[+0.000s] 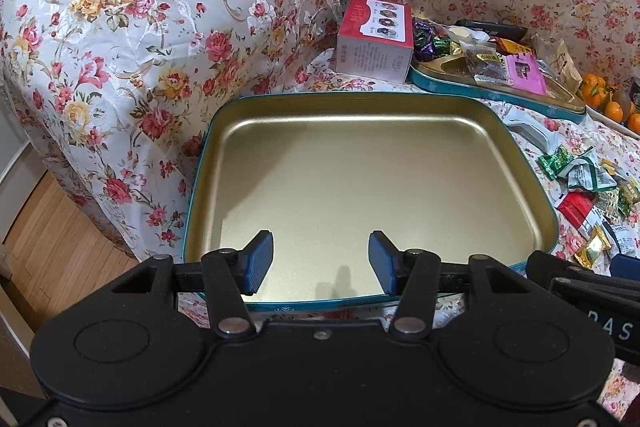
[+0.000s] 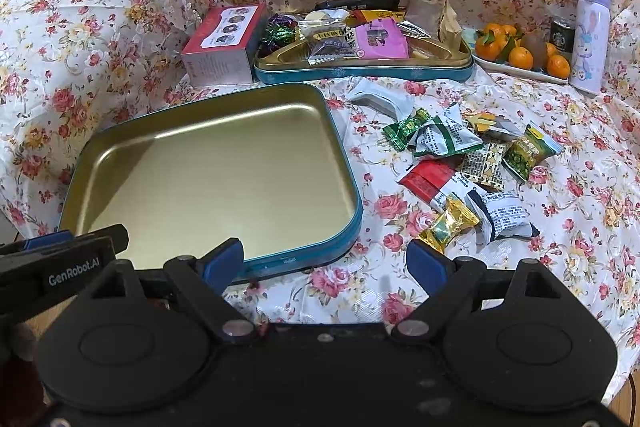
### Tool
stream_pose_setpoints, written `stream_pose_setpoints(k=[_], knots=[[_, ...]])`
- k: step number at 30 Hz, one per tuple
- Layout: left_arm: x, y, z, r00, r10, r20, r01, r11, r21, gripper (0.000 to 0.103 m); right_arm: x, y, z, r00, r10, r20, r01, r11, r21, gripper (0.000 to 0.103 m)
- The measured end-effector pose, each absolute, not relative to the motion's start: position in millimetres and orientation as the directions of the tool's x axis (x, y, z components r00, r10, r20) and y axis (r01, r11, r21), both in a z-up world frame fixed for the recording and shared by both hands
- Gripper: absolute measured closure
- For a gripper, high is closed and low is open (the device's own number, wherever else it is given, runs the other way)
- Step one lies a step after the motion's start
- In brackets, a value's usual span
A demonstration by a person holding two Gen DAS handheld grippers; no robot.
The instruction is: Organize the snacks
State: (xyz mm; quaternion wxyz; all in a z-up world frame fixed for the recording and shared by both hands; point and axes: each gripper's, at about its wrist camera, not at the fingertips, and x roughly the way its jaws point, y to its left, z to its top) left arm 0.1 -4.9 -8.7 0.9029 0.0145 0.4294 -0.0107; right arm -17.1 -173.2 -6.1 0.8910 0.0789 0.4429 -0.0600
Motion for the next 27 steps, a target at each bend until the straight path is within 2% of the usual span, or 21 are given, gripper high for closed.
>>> stream_pose_setpoints(k=[9, 15, 18, 23, 27], knots=[[-2.2, -8.5, -6.9, 0.64, -0.008, -0.768, 0.032, 0.999, 0.016, 0.045, -20.9, -172.5, -4.2, 0.633, -0.091, -0.769, 0.205, 0.977, 0.053, 0.01], [-9.4, -13.9, -4.0, 0.683, -0.001, -0.731, 0.031, 0.999, 0.028, 0.045, -34.2, -182.0, 6.6, 0.73, -0.252, -0.635, 0.329, 0.944, 0.003, 0.007], [-12.4, -17.4, -4.6, 0.703, 0.004, -0.711, 0.033, 0.999, 0.039, 0.045, -42.3, -192.2, 9.6, 0.757, -0.301, -0.58, 0.388, 0.921, 0.029, 0.005], [-17.6, -22.7, -5.0, 0.73, -0.027, -0.683, 0.061, 0.998, 0.026, 0.045, -46.0, -214.3, 6.3, 0.756, -0.237, -0.611, 0.361, 0.929, 0.086, 0.005], [-21.9, -29.8, -6.8, 0.74, -0.049, -0.671, 0.094, 0.995, 0.031, 0.045, -57.9, -232.1, -3.4, 0.753, -0.242, -0.612, 0.339, 0.94, 0.045, 0.006]])
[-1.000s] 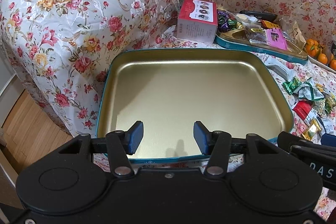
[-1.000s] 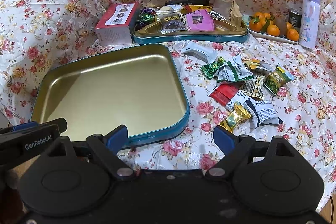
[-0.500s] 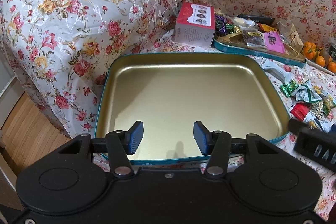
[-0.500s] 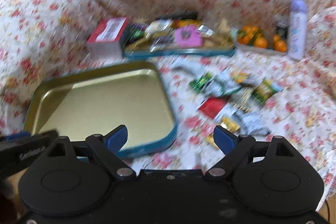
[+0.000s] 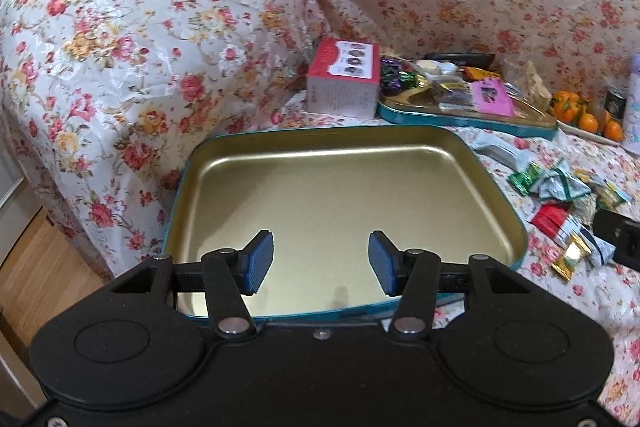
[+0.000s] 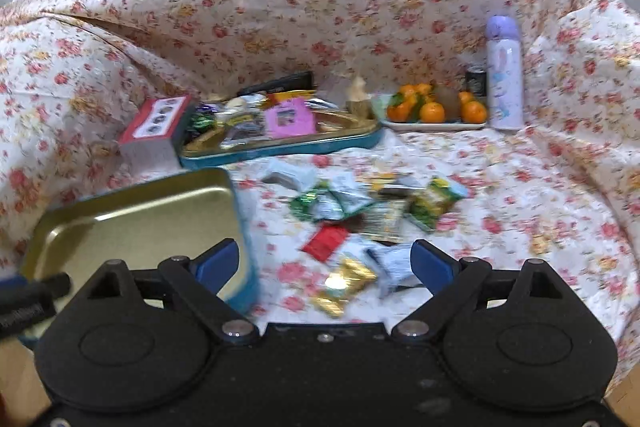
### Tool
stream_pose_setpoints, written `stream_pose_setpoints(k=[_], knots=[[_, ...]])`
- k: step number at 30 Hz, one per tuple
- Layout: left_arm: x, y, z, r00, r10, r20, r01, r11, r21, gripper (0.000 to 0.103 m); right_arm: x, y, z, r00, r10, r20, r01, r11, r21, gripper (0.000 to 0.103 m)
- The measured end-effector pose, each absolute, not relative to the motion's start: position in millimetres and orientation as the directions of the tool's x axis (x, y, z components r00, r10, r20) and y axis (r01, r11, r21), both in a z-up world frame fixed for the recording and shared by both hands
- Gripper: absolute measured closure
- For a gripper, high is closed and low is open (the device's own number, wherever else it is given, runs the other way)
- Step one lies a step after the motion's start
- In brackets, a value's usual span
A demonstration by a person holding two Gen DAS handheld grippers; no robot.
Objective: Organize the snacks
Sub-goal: 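Move both tools toward the scattered snacks beside the tin tray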
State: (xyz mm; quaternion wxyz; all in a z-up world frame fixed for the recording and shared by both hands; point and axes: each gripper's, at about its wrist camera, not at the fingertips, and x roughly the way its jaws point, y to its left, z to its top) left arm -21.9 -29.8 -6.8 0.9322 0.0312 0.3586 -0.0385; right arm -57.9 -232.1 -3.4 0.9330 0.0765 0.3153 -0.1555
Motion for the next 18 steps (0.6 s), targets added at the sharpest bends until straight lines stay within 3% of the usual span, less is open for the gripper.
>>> stream_pose_setpoints(k=[4, 7, 10, 15, 18], knots=[[-26.4, -37.8, -9.5, 0.738, -0.099, -0.668, 0.143, 0.99, 0.011, 0.045, -72.8, -255.7, -17.5, 0.74, -0.307, -0.599, 0.376, 0.927, -0.011, 0.009], [-32.6, -48.1, -12.3, 0.745, -0.125, -0.655, 0.183, 0.983, 0.021, 0.045, -83.8, -276.2, -21.9, 0.717, -0.351, -0.602, 0.426, 0.905, -0.02, 0.018], [-40.0, -62.4, -14.6, 0.753, -0.144, -0.643, 0.213, 0.977, 0.031, 0.045, -90.2, -301.3, -26.6, 0.69, -0.344, -0.637, 0.47, 0.882, 0.032, 0.023], [-52.4, -96.5, -20.1, 0.742, -0.175, -0.648, 0.264, 0.964, 0.041, 0.045, -89.4, -332.6, -37.1, 0.652, -0.282, -0.704, 0.509, 0.851, 0.131, 0.048], [-56.8, -121.4, -23.4, 0.714, -0.209, -0.669, 0.318, 0.947, 0.043, 0.045, -91.5, -338.6, -43.1, 0.648, -0.258, -0.716, 0.506, 0.849, 0.152, 0.049]])
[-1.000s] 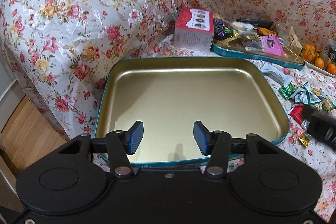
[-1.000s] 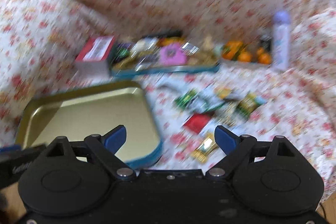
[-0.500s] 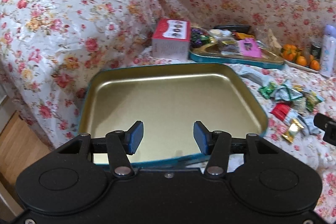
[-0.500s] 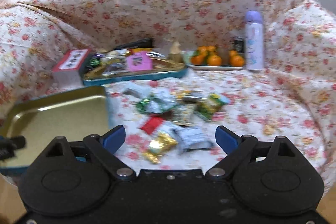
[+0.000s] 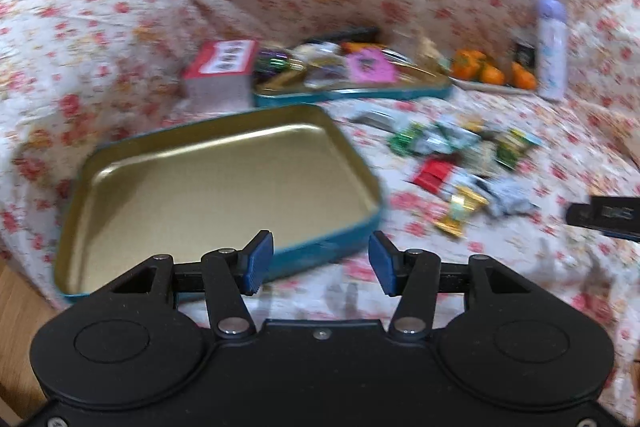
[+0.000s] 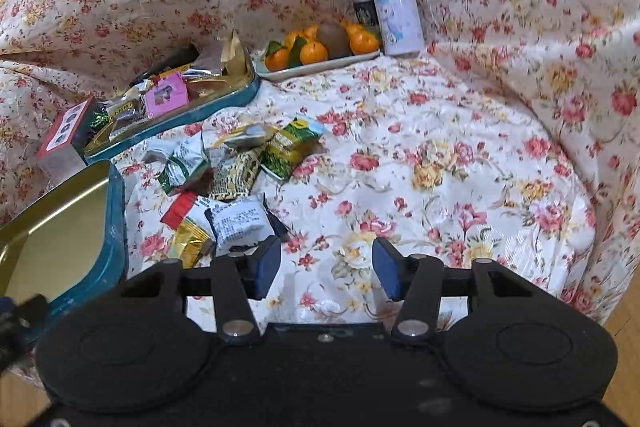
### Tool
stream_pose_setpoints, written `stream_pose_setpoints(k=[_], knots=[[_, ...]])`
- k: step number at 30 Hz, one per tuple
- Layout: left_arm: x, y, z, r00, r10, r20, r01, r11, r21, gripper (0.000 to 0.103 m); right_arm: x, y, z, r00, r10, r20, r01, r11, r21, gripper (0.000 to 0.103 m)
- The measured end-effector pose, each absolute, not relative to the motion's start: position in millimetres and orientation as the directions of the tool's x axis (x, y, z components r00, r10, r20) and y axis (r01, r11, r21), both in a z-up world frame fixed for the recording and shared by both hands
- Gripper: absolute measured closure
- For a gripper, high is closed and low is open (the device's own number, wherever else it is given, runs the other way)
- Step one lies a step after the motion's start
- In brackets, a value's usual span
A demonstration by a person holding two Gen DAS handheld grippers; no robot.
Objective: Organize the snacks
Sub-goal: 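Move both tools toward the scattered snacks beside the tin tray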
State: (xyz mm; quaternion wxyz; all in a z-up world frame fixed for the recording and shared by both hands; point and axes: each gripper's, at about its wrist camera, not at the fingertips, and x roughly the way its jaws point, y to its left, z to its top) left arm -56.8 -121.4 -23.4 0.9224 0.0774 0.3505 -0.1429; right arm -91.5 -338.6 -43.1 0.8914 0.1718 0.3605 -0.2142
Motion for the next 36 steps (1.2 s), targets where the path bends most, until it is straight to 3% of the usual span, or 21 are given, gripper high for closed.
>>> stream_pose_setpoints(k=[9, 27, 34, 36], knots=[[-50.1, -179.3, -33.3, 0.67, -0.246, -0.7, 0.408, 0.91, 0.07, 0.045, -95.6, -344.4, -54.0, 0.665, -0.234, -0.709, 0.481, 0.86, 0.168, 0.055], [-22.7, -229.3, -57.3, 0.633, -0.239, -0.736, 0.503, 0.85, 0.157, 0.046, -95.4, -368.8, -59.0, 0.7, -0.172, -0.693, 0.455, 0.855, 0.247, 0.055], [-9.8, -235.6, -63.7, 0.553, -0.274, -0.787, 0.531, 0.844, 0.08, 0.072, -96.8, -375.3, -63.5, 0.699, -0.148, -0.7, 0.462, 0.841, 0.283, 0.055], [-8.5, -235.8, -62.6, 0.532, -0.287, -0.796, 0.53, 0.847, 0.049, 0.074, -96.6, -376.9, -64.1, 0.698, -0.142, -0.702, 0.465, 0.835, 0.293, 0.055]])
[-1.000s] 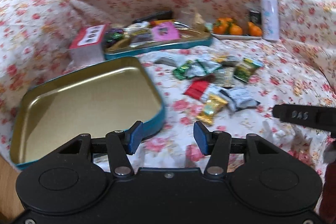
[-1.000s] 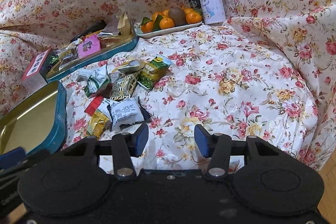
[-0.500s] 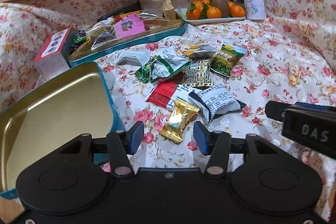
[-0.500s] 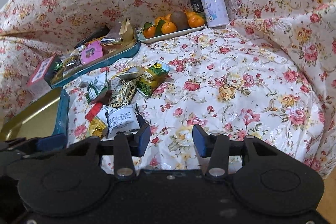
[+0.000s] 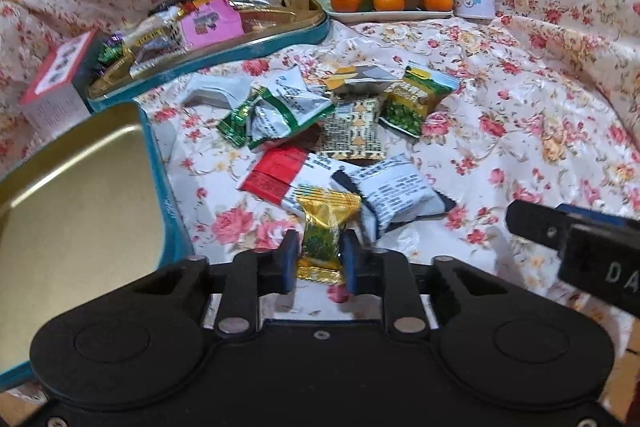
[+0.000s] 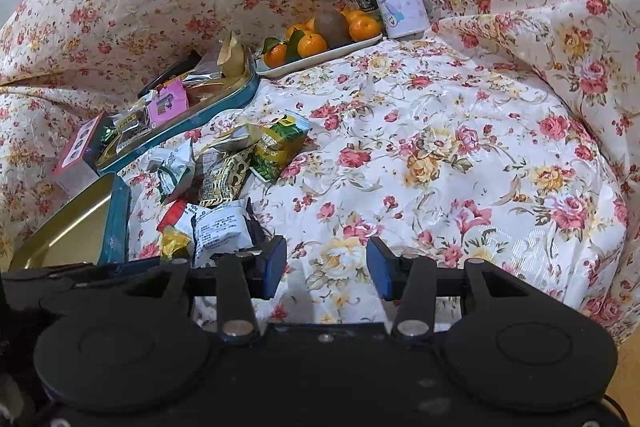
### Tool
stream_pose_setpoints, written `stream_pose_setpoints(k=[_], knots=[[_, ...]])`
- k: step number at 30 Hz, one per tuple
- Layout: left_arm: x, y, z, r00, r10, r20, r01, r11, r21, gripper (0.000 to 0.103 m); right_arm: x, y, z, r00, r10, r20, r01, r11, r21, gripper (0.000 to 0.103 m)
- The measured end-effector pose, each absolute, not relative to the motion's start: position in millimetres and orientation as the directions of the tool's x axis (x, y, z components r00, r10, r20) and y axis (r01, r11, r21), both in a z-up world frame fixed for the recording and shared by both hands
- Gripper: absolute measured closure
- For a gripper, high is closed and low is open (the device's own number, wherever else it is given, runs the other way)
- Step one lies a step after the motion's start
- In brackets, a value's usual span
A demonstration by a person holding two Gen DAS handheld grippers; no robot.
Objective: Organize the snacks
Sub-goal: 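Move both tools toward the scattered snacks beside the tin tray, then grasp the gold candy with the left tool while the right tool grasps the white packet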
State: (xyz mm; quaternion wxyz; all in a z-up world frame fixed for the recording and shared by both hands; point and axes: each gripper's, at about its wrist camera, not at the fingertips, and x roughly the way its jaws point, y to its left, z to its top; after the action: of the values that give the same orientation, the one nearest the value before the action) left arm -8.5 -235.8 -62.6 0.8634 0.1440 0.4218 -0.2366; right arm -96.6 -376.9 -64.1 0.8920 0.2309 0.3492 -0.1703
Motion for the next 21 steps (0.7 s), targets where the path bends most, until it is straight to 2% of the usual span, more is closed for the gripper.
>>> stream_pose_setpoints(k=[3, 9, 13, 17, 21], knots=[[-9.9, -232.3, -61.1, 0.5, -0.302, -0.812, 0.518, 0.855, 0.0, 0.074, -96.4, -376.6, -64.2, 0.697, -0.141, -0.703, 0.466, 0.834, 0.295, 0.055], [-15.5, -215.6, -59.5, 0.493, -0.271, -0.827, 0.467, 0.884, -0.011, 0.073, -91.9, -372.3, -60.5, 0.708, -0.11, -0.698, 0.435, 0.847, 0.307, 0.055], [-11.7, -204.6, -60.8, 0.476, -0.292, -0.83, 0.448, 0.892, -0.057, 0.065, -82.9, -364.7, -55.7, 0.724, -0.064, -0.686, 0.385, 0.863, 0.326, 0.055], [-10.0, -208.1, -62.0, 0.478, -0.288, -0.83, 0.451, 0.891, -0.05, 0.065, -68.9, -355.0, -50.9, 0.737, -0.04, -0.674, 0.345, 0.881, 0.324, 0.055], [-4.1, -202.1, -62.9, 0.46, -0.316, -0.83, 0.43, 0.897, -0.103, 0.066, -52.2, -348.5, -49.9, 0.74, -0.03, -0.672, 0.31, 0.902, 0.301, 0.055]])
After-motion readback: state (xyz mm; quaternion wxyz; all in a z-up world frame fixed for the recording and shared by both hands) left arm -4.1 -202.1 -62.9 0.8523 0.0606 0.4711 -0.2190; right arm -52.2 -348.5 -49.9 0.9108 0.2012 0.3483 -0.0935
